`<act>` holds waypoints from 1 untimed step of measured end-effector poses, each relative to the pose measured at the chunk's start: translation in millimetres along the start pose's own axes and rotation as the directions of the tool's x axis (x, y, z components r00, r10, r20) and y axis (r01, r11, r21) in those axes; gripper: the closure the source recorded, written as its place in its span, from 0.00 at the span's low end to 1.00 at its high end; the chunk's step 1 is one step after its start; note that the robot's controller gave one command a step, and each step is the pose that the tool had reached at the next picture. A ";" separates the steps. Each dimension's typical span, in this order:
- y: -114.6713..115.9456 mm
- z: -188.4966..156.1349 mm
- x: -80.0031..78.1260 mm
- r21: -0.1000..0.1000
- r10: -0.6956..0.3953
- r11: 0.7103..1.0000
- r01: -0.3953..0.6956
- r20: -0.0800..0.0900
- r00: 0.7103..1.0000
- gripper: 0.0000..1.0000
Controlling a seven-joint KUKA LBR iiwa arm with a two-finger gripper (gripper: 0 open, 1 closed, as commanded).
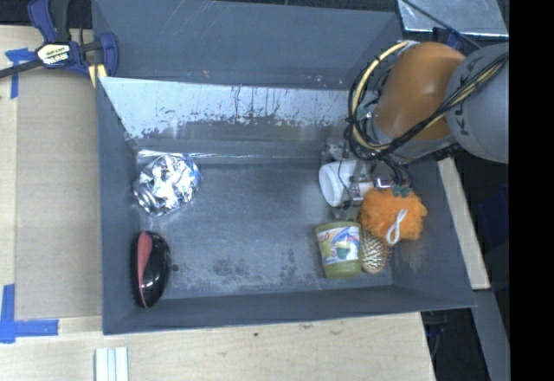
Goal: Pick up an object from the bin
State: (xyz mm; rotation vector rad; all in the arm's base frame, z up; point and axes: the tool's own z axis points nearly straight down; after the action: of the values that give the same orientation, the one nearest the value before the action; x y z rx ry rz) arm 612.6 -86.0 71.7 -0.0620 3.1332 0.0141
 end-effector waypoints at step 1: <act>-12.1 -0.5 0.9 -0.003 0.004 1.000 -0.004 0.005 1.000 0.00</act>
Offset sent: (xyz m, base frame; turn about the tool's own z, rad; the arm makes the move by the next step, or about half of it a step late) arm -0.0027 -0.0138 -0.0017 0.0034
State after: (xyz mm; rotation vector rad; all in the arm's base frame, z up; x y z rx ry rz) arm 612.2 -98.1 72.1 -0.0549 3.1280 0.0196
